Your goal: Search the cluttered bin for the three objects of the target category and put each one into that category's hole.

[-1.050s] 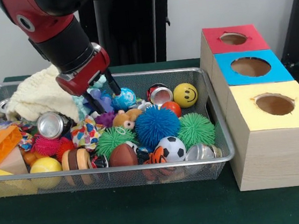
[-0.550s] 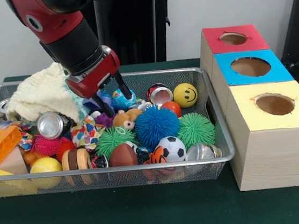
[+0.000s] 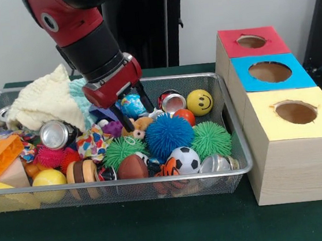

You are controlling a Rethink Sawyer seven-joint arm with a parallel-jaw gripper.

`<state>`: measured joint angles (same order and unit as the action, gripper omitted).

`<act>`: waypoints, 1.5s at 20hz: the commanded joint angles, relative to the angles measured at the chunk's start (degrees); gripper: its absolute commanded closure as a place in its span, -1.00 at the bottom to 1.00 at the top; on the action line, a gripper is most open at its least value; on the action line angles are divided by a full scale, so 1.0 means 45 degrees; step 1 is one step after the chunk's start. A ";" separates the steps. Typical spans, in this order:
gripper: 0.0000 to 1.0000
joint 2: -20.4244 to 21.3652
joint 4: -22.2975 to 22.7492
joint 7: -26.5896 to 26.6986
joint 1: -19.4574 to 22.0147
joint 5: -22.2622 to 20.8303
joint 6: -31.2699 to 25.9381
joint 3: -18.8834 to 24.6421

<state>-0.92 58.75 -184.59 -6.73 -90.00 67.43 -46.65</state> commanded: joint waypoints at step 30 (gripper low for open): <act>-1.00 -0.2622 -0.0553 -0.6464 -0.1485 -0.2931 0.2265 0.0983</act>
<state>-7.42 58.18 -194.94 -14.03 -98.76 68.90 -47.25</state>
